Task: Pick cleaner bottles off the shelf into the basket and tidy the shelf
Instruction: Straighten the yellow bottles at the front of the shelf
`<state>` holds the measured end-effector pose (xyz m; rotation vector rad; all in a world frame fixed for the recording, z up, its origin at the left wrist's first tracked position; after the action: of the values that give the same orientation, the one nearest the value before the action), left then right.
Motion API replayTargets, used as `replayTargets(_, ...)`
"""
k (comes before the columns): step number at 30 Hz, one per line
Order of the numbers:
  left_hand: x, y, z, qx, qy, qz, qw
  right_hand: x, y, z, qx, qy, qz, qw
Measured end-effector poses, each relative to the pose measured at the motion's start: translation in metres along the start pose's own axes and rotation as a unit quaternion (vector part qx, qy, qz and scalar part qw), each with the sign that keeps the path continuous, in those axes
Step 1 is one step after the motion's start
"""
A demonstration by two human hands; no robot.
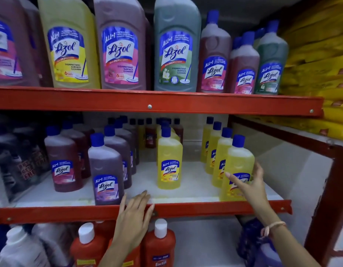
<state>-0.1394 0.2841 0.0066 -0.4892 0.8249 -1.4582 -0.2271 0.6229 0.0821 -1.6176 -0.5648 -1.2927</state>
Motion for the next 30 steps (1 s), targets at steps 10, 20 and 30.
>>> replayTargets(10,-0.001,-0.002,0.001,-0.027,-0.010,-0.014,0.999,0.005,0.003,-0.020,-0.048,-0.021,0.021,0.998)
replayTargets(20,-0.004,-0.003,0.009,-0.043,-0.004,-0.020,0.999,0.077,0.076,-0.036,-0.287,0.226,0.284,0.886)
replayTargets(30,-0.006,-0.004,0.010,-0.059,0.003,-0.029,0.998,0.066,0.059,-0.047,0.053,-0.194,0.035,0.979)
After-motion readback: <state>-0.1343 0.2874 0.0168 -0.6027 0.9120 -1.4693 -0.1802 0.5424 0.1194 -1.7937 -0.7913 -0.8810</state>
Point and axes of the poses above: each hand's wrist, its own y-axis away from the middle knuckle, its own z-axis out of the back of the hand, x = y × z, the point moved 6 cm from there along -y, towards the middle knuckle, and after that the axes turned 14 degrees about -x, right-handed, at the moved point
